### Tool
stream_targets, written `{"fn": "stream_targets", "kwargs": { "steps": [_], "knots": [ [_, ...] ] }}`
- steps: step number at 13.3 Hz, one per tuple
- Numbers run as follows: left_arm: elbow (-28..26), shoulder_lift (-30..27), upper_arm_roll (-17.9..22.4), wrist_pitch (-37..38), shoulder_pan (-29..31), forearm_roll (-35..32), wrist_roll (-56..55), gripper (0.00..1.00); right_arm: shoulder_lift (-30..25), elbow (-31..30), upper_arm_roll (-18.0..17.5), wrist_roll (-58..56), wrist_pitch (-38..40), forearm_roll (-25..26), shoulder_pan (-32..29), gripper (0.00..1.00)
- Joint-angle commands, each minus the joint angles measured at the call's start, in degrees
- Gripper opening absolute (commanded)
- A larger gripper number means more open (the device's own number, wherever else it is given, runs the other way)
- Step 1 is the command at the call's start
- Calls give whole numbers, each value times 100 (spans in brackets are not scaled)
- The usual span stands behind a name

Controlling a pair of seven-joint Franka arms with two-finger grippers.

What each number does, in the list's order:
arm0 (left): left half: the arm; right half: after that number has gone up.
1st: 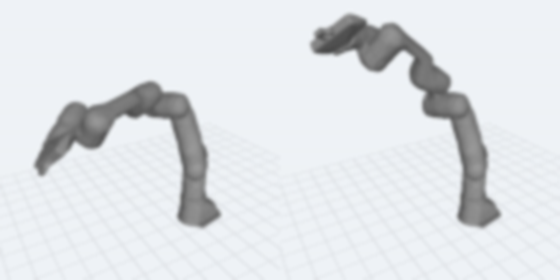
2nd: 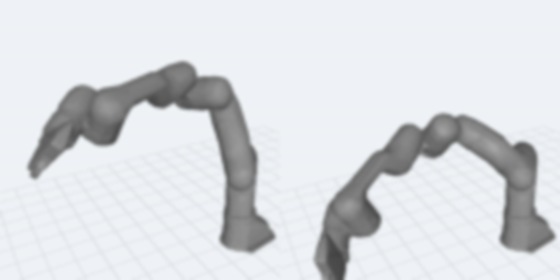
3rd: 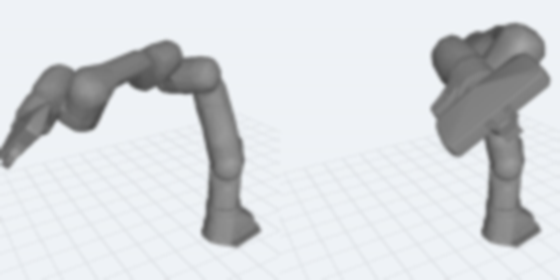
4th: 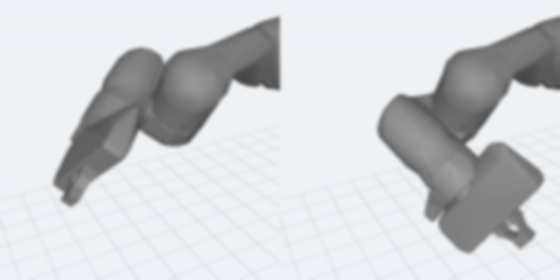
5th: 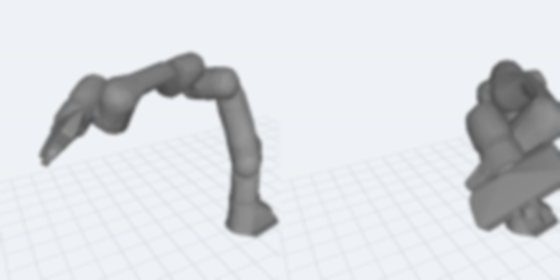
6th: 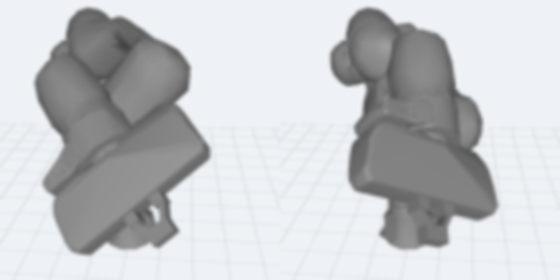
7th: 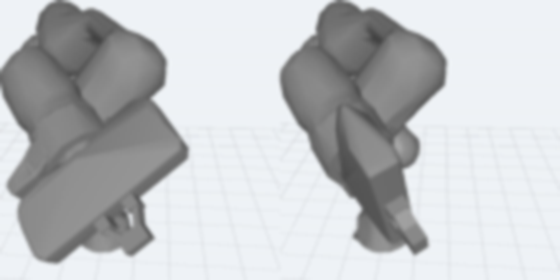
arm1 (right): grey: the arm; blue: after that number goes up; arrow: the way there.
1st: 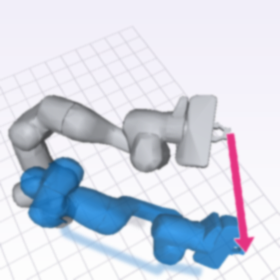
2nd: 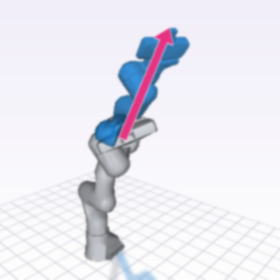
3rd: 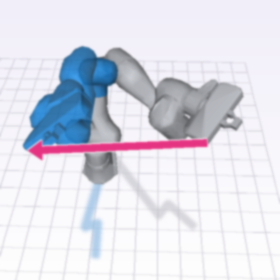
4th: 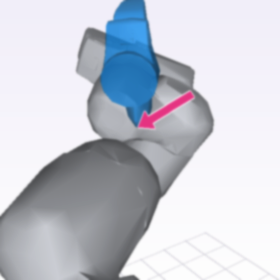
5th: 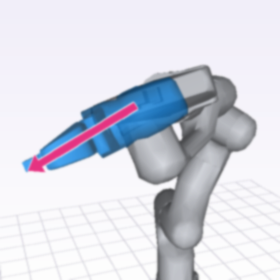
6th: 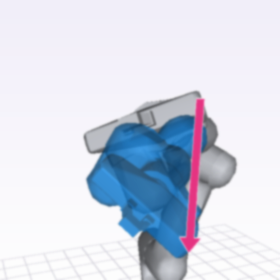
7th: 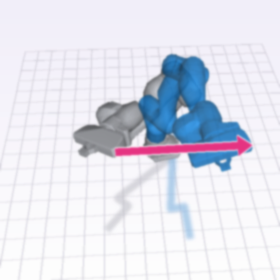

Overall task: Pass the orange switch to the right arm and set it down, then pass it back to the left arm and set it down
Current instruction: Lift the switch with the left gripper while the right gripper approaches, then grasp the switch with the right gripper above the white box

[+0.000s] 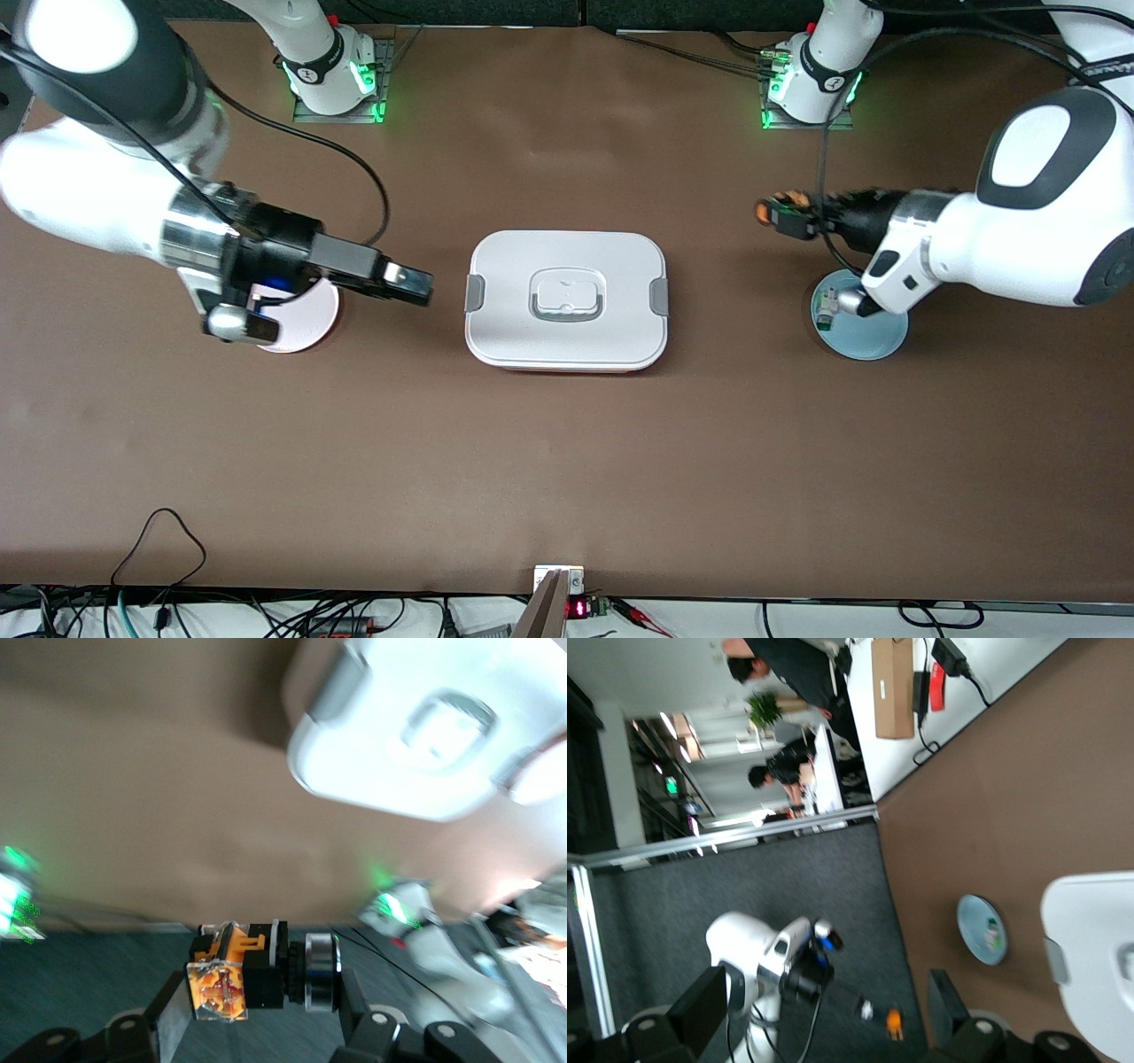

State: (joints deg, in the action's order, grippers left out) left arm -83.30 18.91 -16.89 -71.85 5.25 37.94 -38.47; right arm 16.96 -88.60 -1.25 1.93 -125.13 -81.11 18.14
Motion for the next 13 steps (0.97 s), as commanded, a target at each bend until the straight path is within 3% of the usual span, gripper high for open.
{"fn": "stream_targets", "kwargs": {
  "steps": [1, 3, 5, 7, 9, 13],
  "knots": [
    [173, 113, -358, 84, 37, 1193, -1456, 0, 106, 62, -277, -323, -624, -518, 128, 99],
    [366, 218, -368, -327, -111, 2021, -2450, 0, 167, 53, -393, -823, -741, -914, 137, 99],
    [463, 350, -359, -915, -322, 2619, -3120, 0, 150, 0, -506, -1333, -714, -995, 111, 99],
    [481, 508, -342, -1356, -559, 2833, -3656, 0, 36, -105, -770, -1475, -741, -995, 23, 99],
    [481, 710, -307, -1612, -605, 3322, -3729, 0, -157, -297, -937, -1686, -776, -986, 5, 99],
    [534, 1071, -306, -2060, -745, 3992, -3642, 0, -632, -895, -1632, -2151, -881, -986, -539, 99]
  ]
}}
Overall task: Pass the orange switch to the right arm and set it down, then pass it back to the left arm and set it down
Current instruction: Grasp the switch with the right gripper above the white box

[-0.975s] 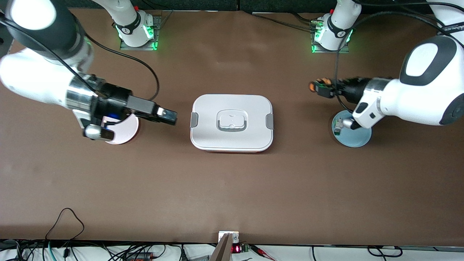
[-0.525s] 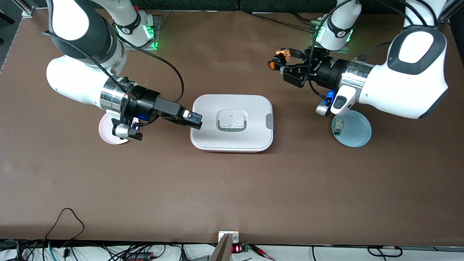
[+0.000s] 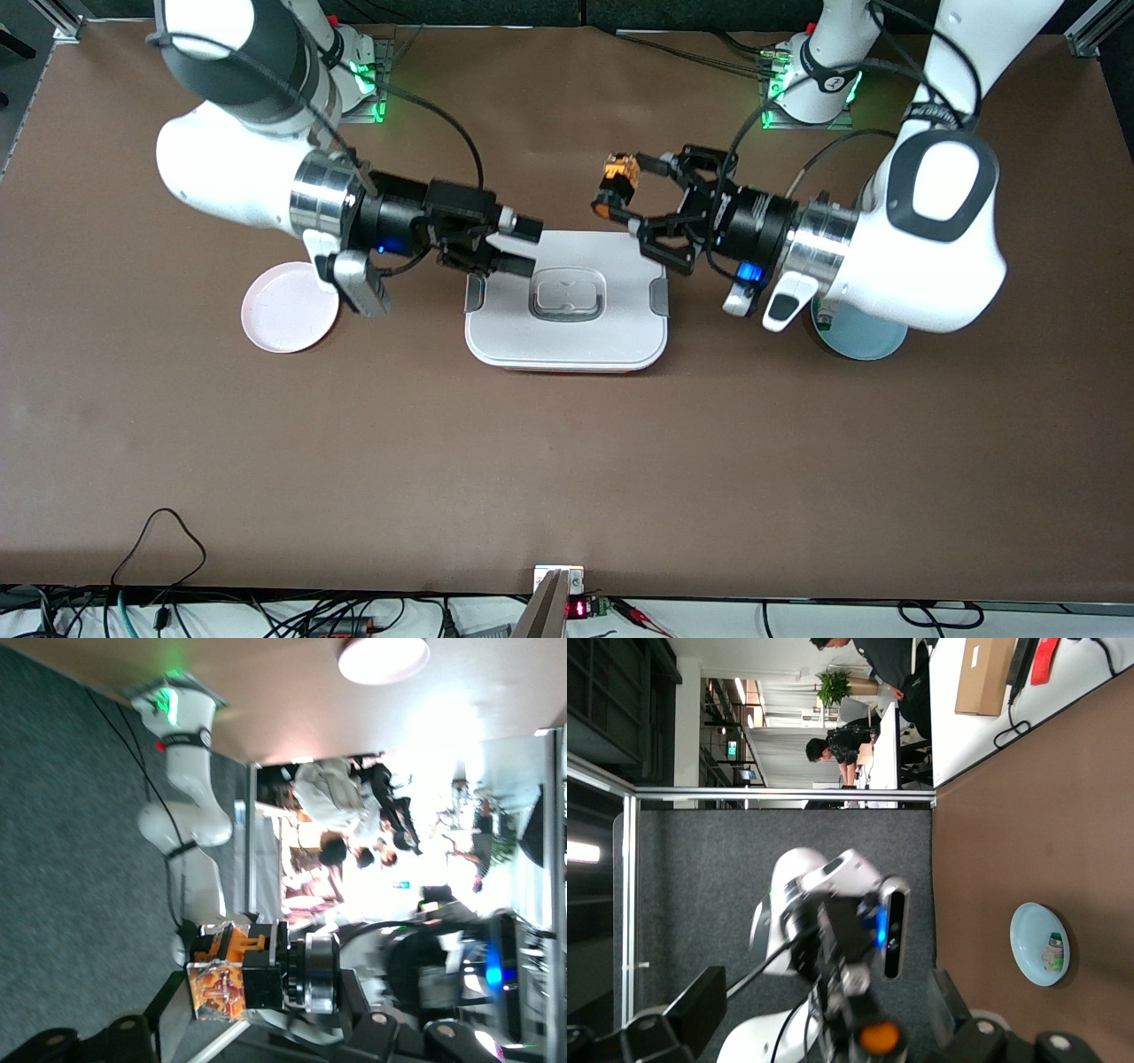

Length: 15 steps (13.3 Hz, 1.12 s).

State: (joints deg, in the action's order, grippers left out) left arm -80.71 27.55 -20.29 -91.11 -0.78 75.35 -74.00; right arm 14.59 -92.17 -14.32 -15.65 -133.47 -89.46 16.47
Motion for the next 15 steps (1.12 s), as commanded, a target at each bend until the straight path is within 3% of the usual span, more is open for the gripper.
{"fn": "stream_targets", "kwargs": {
  "steps": [1, 5, 8, 10, 15],
  "knots": [
    [432, 337, 43, -222, -177, 339, -80, 0, -421, -660, -343, -560, -38, -150, -382, 99],
    [1092, 900, 43, -574, -379, 647, -167, 0, -527, -1029, -370, -842, -56, -150, -373, 99],
    [1092, 980, 43, -636, -441, 805, -159, 0, -773, -1329, -571, -756, -283, -168, -382, 99],
    [1110, 1006, 104, -820, -589, 849, -159, 0, -782, -1312, -773, -746, -564, -517, -382, 99],
    [1119, 1006, 236, -830, -749, 867, -167, 0, -738, -1277, -827, -825, -732, -642, -382, 98]
  ]
}}
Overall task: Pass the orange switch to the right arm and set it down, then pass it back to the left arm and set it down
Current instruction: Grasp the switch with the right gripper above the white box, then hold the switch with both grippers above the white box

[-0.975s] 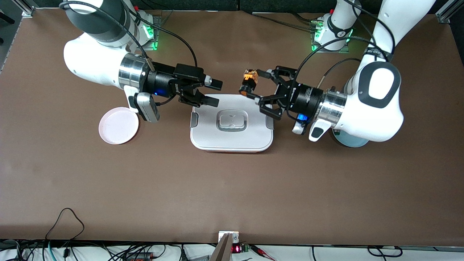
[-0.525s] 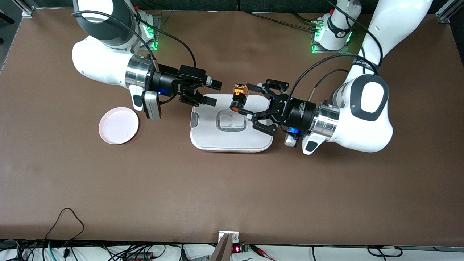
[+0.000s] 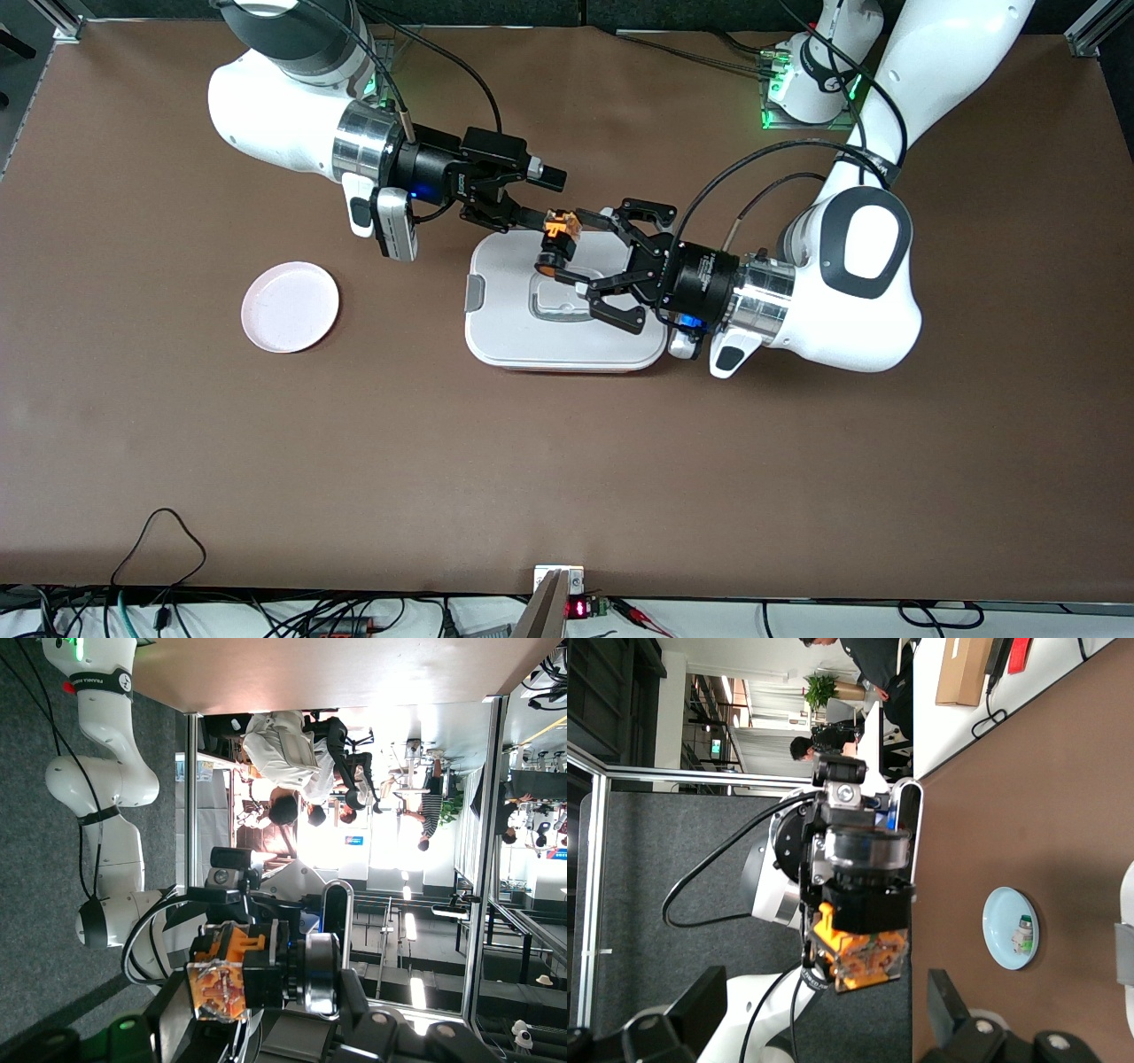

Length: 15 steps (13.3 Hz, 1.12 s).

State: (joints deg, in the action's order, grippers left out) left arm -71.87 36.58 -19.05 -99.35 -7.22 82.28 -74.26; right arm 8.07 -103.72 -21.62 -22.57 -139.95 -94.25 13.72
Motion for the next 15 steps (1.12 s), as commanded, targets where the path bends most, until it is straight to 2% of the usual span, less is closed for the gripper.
{"fn": "stream_targets", "kwargs": {
  "steps": [1, 4, 10, 15],
  "knots": [
    [235, 112, 112, -5, -112, 175, -142, 0, -69, -113, -96, -133, -85, -163, -115, 97],
    [235, 113, 121, -5, -113, 175, -142, 0, -16, -96, -96, -221, -128, -225, -177, 94],
    [244, 113, 121, -5, -104, 166, -142, 0, 160, 62, -281, -458, -919, -892, -11, 93],
    [323, 165, 121, -14, -113, 166, -142, 0, 309, 335, -281, -467, -1227, -1139, 174, 91]
  ]
}}
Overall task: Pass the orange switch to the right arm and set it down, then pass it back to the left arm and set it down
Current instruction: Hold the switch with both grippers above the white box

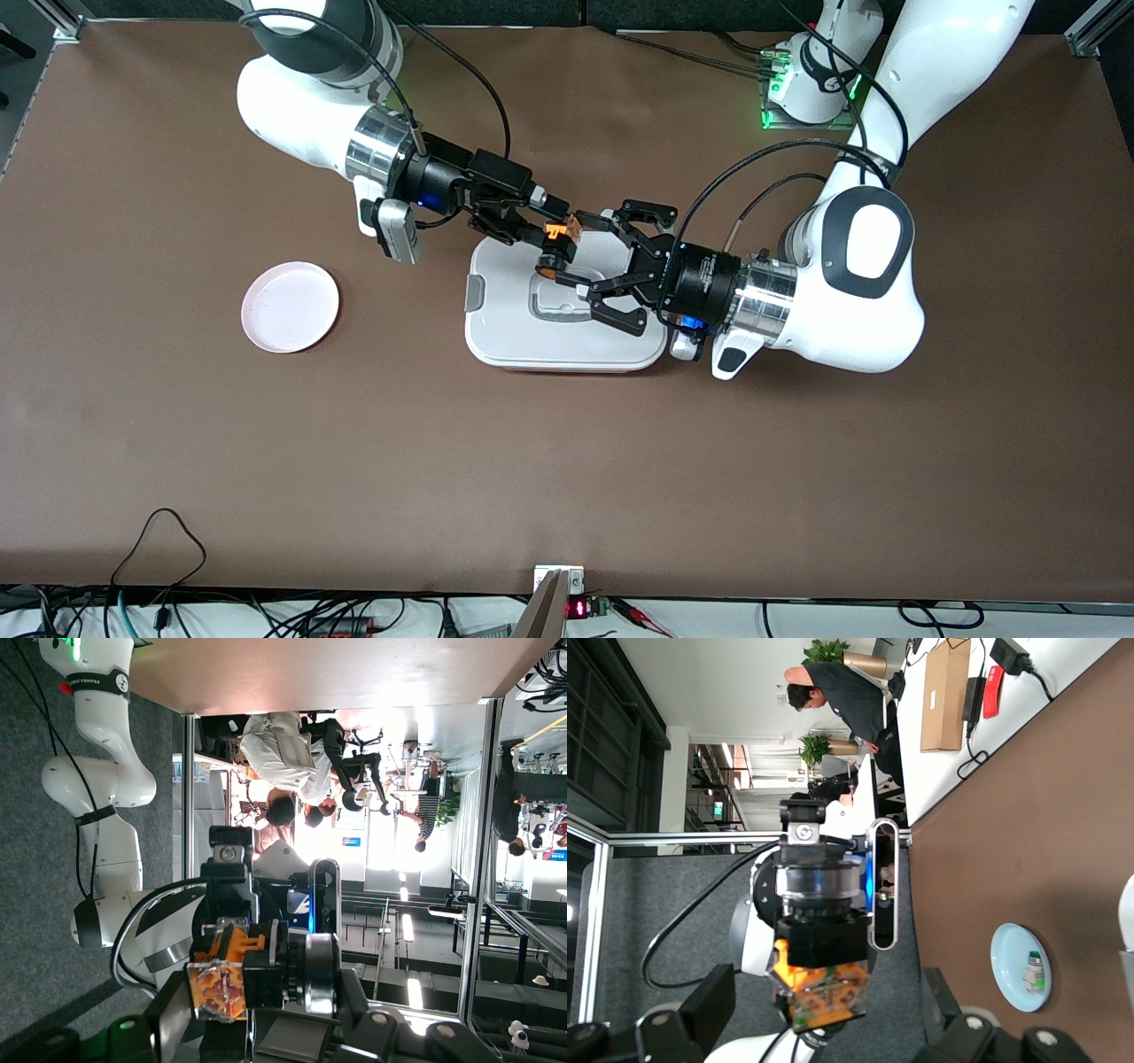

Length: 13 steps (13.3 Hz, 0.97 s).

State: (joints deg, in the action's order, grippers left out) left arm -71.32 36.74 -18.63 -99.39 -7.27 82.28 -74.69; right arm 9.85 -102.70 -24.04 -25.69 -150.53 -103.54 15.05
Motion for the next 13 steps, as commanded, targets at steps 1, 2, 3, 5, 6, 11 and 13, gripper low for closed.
{"fn": "stream_targets", "kwargs": {
  "steps": [1, 2, 3, 5, 6, 11, 13],
  "knots": [
    [268, 149, 79, -10, -108, 166, -98, 0, 123, 241, -39, -156, -170, -219, 42, 90],
    [268, 149, 79, -10, -108, 166, -98, 0, 123, 241, -39, -156, -205, -219, 42, 88],
    [268, 149, 88, -10, -108, 166, -98, 0, 123, 250, -39, -156, -205, -219, 42, 87],
    [268, 149, 79, -10, -116, 166, -98, 0, 123, 250, -39, -156, -205, -210, 42, 85],
    [268, 149, 88, -10, -108, 166, -98, 0, 131, 250, -39, -164, -205, -202, 42, 84],
    [268, 149, 79, -10, -116, 166, -98, 0, 237, 259, -39, -296, -214, -210, 50, 81],
    [268, 149, 79, -10, -116, 166, -98, 0, 237, 303, -39, -296, -214, -210, 50, 74]
  ]
}}
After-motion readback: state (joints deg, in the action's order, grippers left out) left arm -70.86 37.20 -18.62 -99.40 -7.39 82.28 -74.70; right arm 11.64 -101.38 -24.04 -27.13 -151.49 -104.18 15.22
